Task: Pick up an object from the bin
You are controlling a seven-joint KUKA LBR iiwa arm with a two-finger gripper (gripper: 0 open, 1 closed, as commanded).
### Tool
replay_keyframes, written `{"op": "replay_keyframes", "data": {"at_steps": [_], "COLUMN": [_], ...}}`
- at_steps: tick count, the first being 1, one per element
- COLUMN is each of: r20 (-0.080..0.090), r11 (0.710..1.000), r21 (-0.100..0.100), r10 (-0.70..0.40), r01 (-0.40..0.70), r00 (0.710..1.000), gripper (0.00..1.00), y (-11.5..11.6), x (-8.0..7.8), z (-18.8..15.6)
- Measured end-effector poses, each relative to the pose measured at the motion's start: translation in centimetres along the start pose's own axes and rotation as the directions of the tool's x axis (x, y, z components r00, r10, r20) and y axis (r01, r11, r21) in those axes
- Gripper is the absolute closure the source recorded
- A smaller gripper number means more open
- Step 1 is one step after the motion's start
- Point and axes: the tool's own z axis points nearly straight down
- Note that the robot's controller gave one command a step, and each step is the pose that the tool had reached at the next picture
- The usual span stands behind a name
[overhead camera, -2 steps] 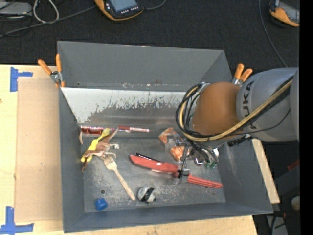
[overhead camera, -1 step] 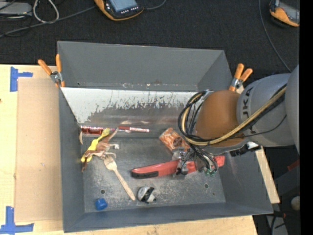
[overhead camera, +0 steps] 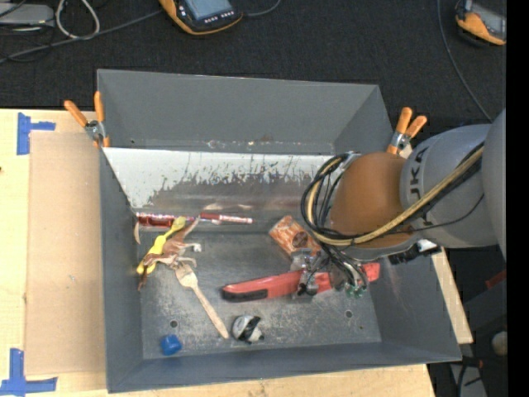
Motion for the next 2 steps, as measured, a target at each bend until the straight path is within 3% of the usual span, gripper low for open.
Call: {"op": "replay_keyframes", "data": {"at_steps": [1,2], "r20": [-0.004,-0.008], "r11": [0.975,0.945], "r21": [0.0,-0.004], "r10": [-0.224,-0.327], "r01": [0.224,0.327], "r00": [0.975,0.945], "gripper": [1.0,1.0], "y": [0.2,-1.1], "x": [-2.4,-2.8], "z": [0.1,-7.3]}}
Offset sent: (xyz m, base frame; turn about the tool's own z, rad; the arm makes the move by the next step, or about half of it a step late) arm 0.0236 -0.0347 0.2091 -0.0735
